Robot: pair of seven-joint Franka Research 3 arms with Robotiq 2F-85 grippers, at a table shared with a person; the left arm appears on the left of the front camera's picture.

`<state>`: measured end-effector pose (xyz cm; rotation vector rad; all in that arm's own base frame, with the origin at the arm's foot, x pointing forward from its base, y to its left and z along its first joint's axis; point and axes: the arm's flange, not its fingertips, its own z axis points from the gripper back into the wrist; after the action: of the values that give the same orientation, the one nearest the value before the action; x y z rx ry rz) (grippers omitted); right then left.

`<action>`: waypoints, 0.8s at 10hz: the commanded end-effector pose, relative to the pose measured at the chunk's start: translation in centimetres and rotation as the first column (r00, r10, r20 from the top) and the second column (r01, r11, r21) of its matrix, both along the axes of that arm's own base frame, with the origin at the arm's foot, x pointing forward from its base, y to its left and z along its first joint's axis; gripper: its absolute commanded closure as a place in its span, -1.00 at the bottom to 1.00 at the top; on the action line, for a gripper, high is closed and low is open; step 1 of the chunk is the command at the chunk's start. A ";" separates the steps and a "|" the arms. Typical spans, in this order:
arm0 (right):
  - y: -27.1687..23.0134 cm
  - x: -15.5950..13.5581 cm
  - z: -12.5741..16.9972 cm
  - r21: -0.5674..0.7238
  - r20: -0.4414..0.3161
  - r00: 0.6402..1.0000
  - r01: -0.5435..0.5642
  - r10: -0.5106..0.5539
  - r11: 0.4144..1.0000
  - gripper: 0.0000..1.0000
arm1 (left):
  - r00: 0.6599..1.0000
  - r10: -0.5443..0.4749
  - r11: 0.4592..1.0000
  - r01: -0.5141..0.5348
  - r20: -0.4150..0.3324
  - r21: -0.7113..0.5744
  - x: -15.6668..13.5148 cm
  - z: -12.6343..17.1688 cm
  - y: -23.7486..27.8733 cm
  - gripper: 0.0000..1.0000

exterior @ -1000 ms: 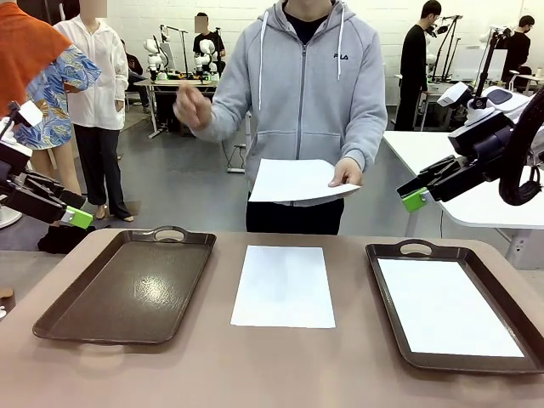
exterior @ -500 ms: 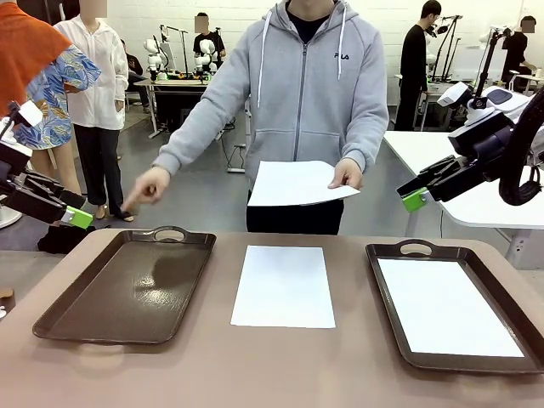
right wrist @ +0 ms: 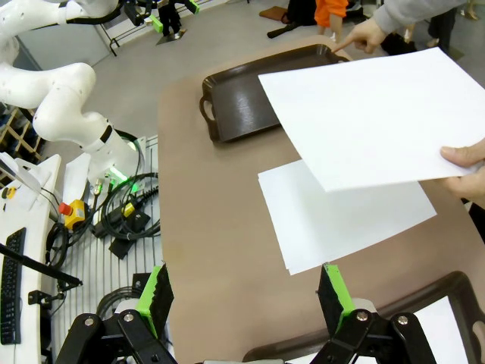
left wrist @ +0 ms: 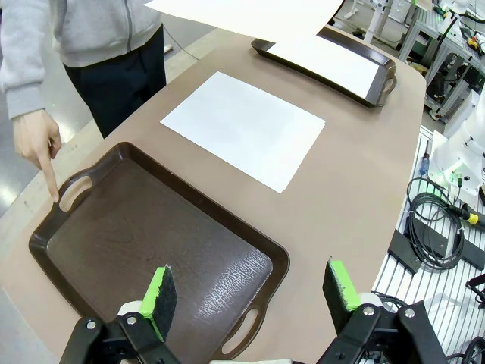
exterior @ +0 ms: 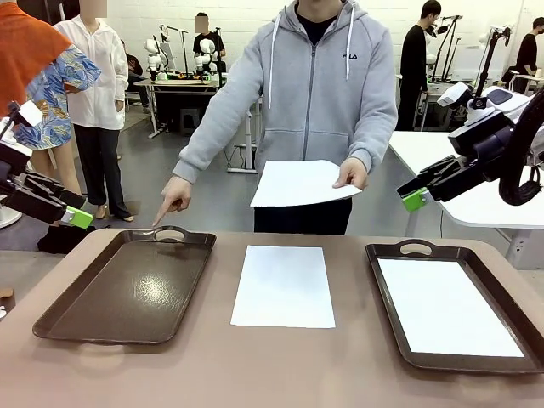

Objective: Sort the A4 documents.
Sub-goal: Receive the A4 Paper.

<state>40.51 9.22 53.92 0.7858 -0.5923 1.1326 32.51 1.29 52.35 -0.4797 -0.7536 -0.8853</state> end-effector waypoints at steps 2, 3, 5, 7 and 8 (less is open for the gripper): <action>0.0 -0.2 -0.1 0.000 0.006 1.000 -0.005 0.005 1.000 -1.00 | 1.000 -0.022 1.000 0.022 0.016 -0.006 0.1 -0.1 0.3 -1.00; 0.0 -0.2 -0.1 0.000 0.006 1.000 -0.005 0.005 1.000 -1.00 | 1.000 -0.022 1.000 0.022 0.016 -0.006 0.1 -0.1 0.3 -1.00; 0.0 -0.2 -0.1 0.000 0.006 1.000 -0.005 0.005 1.000 -1.00 | 1.000 -0.022 1.000 0.022 0.016 -0.006 0.1 -0.1 0.3 -1.00; 0.0 -0.2 -0.1 0.000 0.006 1.000 -0.005 0.005 1.000 -1.00 | 1.000 -0.022 1.000 0.022 0.016 -0.006 0.1 -0.1 0.3 -1.00; 0.0 -0.2 -0.1 0.000 0.006 1.000 -0.005 0.005 1.000 -1.00 | 1.000 -0.022 1.000 0.022 0.016 -0.006 0.1 -0.1 0.3 -1.00</action>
<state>40.51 9.22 53.92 0.7858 -0.5923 1.1326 32.51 1.29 52.35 -0.4798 -0.7536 -0.8853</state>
